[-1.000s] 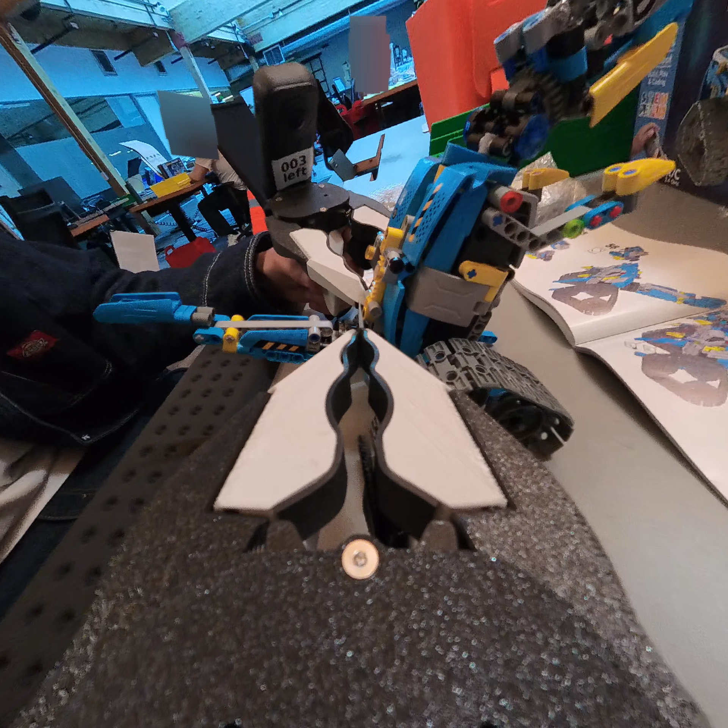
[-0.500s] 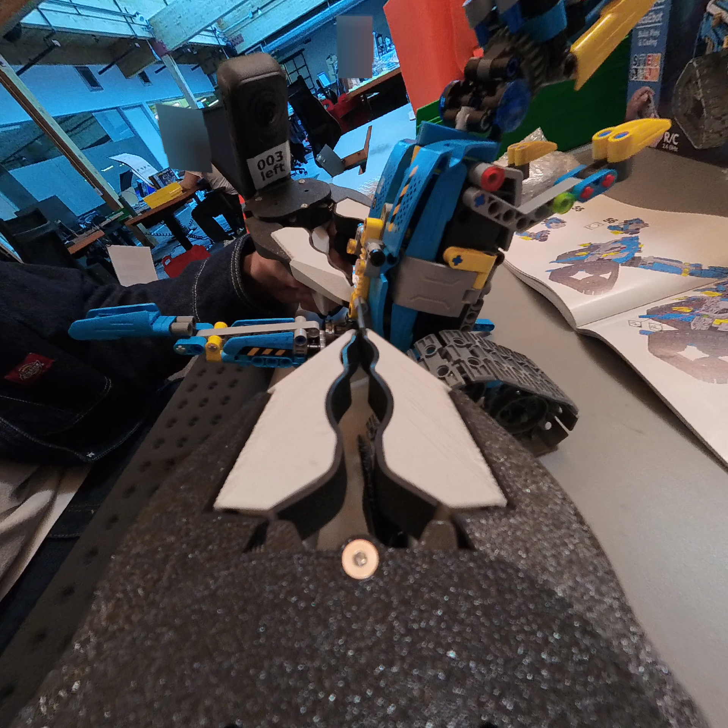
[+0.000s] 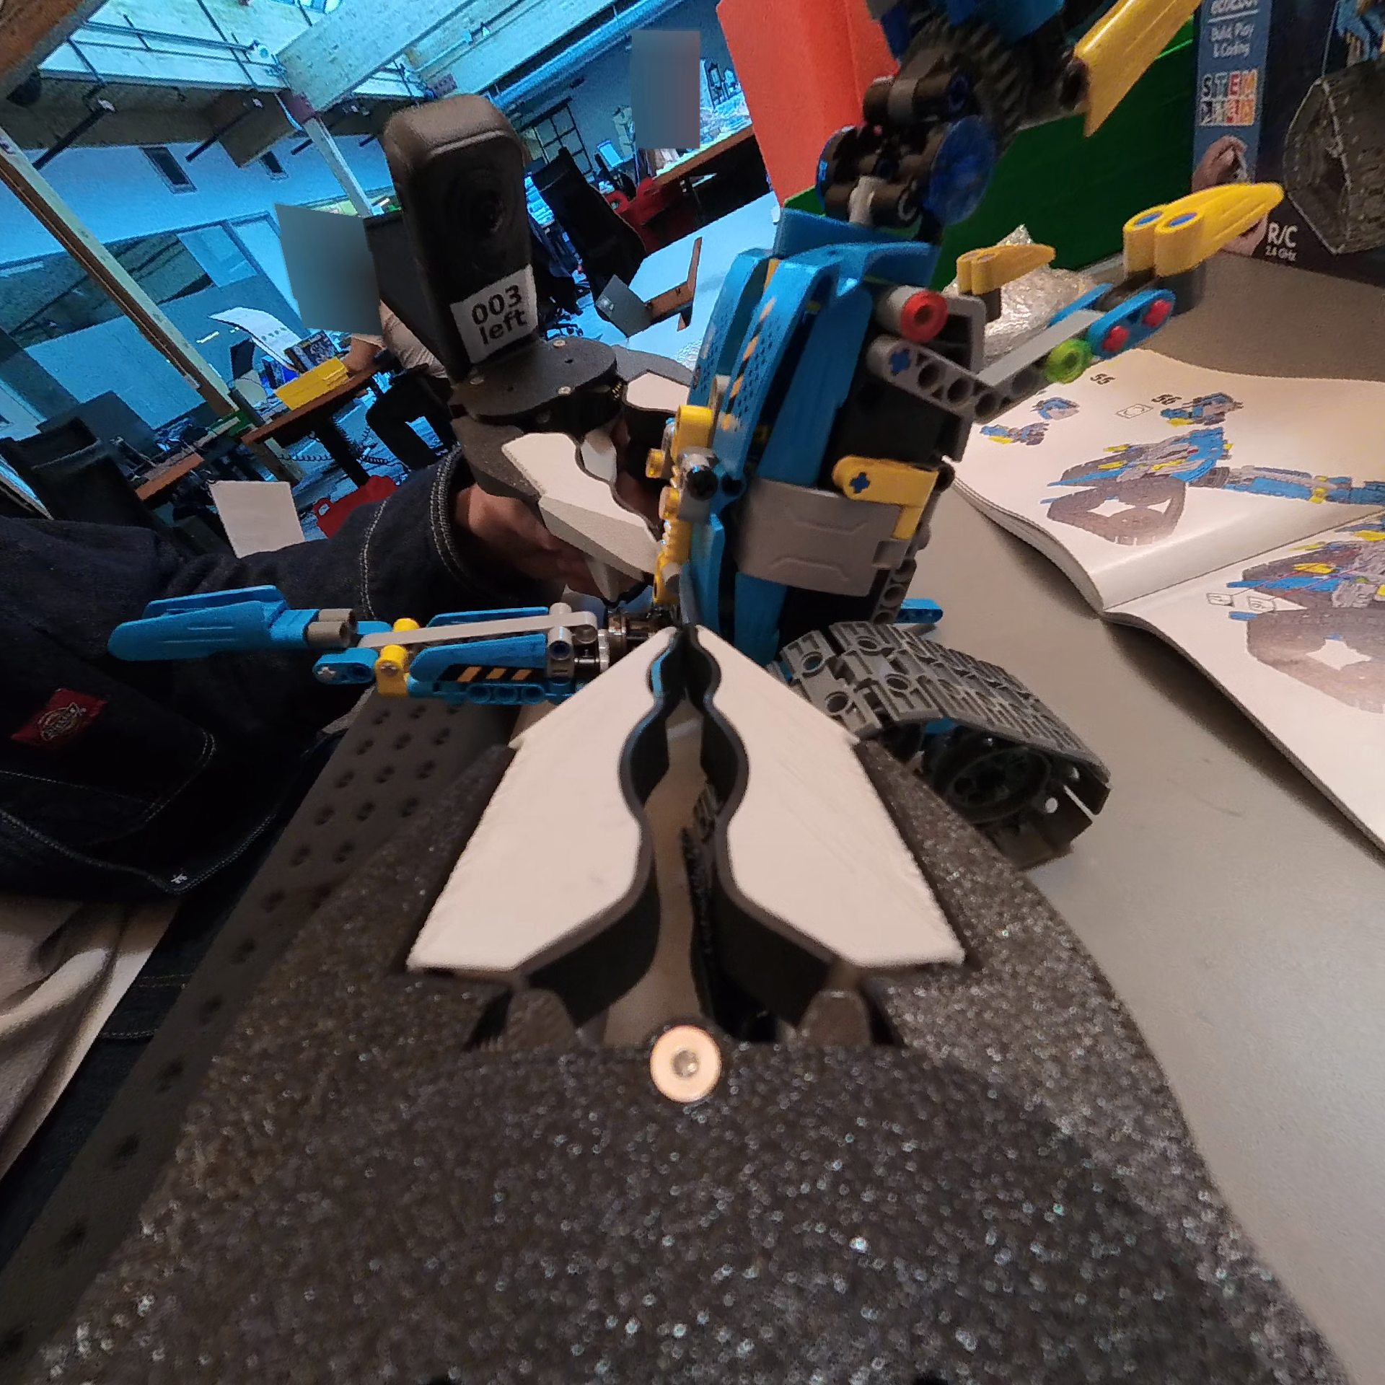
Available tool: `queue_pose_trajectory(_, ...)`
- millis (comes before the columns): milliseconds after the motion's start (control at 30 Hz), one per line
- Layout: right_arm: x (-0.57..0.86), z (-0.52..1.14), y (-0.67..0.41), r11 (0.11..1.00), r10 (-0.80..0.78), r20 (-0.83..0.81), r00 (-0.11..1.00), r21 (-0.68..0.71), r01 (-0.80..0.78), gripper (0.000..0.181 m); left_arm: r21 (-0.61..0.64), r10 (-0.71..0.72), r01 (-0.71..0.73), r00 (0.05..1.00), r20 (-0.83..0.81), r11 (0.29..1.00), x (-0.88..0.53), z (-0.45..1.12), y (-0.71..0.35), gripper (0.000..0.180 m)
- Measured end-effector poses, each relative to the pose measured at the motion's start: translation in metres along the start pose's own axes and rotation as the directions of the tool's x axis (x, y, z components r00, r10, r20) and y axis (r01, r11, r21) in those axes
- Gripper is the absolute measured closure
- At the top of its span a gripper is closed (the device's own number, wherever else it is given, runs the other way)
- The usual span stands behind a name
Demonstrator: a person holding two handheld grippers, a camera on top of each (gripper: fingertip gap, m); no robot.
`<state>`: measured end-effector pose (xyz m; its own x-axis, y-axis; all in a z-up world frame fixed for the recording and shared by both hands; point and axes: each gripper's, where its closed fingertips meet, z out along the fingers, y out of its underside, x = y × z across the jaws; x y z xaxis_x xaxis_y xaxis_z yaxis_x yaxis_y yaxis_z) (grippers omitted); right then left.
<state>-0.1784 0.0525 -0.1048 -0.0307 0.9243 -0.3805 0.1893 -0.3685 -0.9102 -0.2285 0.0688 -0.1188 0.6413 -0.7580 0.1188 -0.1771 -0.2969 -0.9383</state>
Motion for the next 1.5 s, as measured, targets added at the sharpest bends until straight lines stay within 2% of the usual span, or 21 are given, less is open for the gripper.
queue_pose_trajectory(700,-0.006,0.003,-0.005,1.0,-0.004,0.025,1.0,0.025,0.003,0.181,0.0,0.001,-0.001,1.0,0.001,1.0,0.0,0.0,0.0,0.125)
queue_pose_trajectory(1067,-0.001,0.0,-0.008,0.999,-0.019,-0.015,1.0,0.036,0.019,0.181,0.0,0.002,-0.002,1.0,0.001,1.0,0.0,0.0,0.0,0.125)
queue_pose_trajectory(1500,-0.01,0.005,-0.005,0.998,-0.062,0.009,0.998,0.009,0.062,0.181,0.0,0.003,-0.003,1.0,0.0,1.0,0.001,0.001,0.0,0.125)
